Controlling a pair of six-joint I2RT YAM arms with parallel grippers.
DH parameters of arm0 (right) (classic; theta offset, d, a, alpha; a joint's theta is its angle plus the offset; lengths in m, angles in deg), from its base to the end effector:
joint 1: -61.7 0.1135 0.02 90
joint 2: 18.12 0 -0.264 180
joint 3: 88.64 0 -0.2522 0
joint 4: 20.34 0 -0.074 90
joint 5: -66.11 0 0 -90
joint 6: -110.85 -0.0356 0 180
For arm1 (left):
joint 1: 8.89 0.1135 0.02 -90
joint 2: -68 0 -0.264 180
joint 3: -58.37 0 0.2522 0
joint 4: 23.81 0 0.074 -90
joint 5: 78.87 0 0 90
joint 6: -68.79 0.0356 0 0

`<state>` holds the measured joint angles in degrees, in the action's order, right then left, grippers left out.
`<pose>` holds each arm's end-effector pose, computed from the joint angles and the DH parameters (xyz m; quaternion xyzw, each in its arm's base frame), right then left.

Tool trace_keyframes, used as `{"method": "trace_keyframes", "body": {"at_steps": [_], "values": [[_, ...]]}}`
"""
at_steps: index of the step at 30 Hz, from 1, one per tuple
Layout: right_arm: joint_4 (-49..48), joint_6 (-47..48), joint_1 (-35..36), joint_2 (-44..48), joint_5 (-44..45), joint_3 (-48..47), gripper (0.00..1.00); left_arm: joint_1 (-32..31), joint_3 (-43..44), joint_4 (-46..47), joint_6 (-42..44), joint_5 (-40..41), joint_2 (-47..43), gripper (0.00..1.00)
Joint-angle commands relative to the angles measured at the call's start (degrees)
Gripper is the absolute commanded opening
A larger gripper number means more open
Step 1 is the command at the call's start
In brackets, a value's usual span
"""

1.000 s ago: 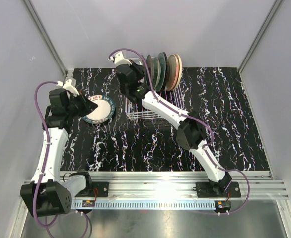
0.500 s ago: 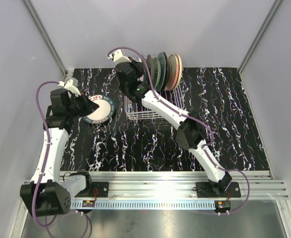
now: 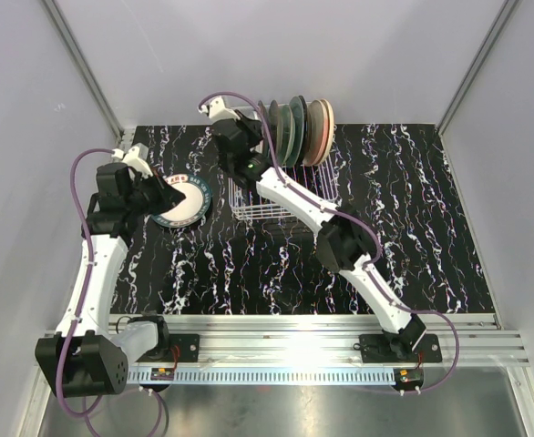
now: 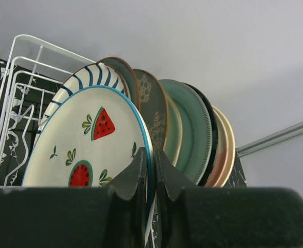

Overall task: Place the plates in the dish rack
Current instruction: Insert the plate into the dish rack

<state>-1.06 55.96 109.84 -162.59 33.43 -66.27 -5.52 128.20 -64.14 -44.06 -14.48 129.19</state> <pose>0.4048 0.4068 0.3144 -0.1940 0.7008 -0.2879 0.6232 0.2329 -0.0017 0.3270 -0.0880 0.8539 -0.2711 0.4355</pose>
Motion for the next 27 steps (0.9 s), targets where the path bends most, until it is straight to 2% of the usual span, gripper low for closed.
{"method": "trace_keyframes", "body": {"at_steps": [1, 18, 20, 23, 27], "values": [[-6.0, -1.7, -1.4, 0.9, -0.5, -5.1, 0.00, -0.5, 1.0, 1.0, 1.1, 0.3, -0.7, 0.00], [-12.6, -3.5, -3.7, -5.2, -4.9, -8.3, 0.00, -1.3, 1.5, 0.2, 1.4, 0.2, 0.0, 0.00], [-12.9, -4.0, -3.9, -5.3, -5.7, -8.2, 0.07, -1.3, 1.5, 0.3, 1.4, 0.1, 0.1, 0.00], [-14.1, -3.7, -4.1, -5.3, -6.3, -7.5, 0.11, -1.4, 1.6, 0.1, 1.4, 0.0, 0.2, 0.00], [-16.2, -2.6, -4.3, -5.3, -7.5, -7.3, 0.10, -1.3, 1.7, 0.0, 1.4, -0.2, 0.5, 0.00]]}}
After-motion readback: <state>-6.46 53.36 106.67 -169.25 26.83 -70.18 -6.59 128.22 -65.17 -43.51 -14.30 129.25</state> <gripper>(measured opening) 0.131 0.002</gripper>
